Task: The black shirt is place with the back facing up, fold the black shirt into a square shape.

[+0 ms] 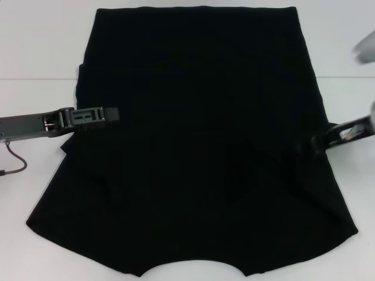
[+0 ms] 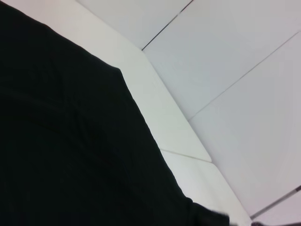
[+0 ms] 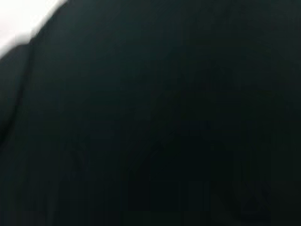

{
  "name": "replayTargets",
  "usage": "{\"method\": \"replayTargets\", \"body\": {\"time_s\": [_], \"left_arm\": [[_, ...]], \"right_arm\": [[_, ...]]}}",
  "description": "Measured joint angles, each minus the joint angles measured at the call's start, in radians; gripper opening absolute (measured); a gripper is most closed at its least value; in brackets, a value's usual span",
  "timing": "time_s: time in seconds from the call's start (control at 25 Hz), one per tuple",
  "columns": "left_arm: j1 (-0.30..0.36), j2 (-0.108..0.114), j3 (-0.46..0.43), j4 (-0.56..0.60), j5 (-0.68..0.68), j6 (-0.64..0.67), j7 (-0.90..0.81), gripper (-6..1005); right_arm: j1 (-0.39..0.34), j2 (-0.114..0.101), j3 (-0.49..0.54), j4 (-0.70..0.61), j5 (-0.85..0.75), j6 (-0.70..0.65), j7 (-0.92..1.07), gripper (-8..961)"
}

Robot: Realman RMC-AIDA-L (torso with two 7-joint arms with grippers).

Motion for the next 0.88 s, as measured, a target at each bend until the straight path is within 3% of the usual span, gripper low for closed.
{"method": "replayTargets", "body": {"time_s": [0.2, 0.32, 0.68, 0.72, 0.88], "left_arm": [[0.006, 0.002, -0.026, 0.000, -0.007, -0.001, 0.001, 684], [0.010, 0.002, -0.036, 0.000, -0.007, -0.001, 0.002, 682], [0.014, 0.002, -0.039, 0.000, -0.008, 0.006, -0.005, 676], [0.016, 0.002, -0.039, 0.000, -0.007, 0.010, -0.015, 676], [0.029, 0.011, -0.034, 0.023, 0.054, 0.043, -0.101, 673]], "right_arm": [[0.015, 0.034, -0.060, -0.008, -0.094, -0.006, -0.041, 89], [0.015, 0.035, -0.041, -0.016, -0.091, -0.008, -0.049, 108], [0.022, -0.004, 0.167, -0.001, 0.019, -0.022, 0.059, 163], [0.022, -0.004, 0.167, -0.001, 0.019, -0.022, 0.059, 214], [0.020, -0.038, 0.258, 0.035, 0.069, -0.106, 0.106, 417]]}}
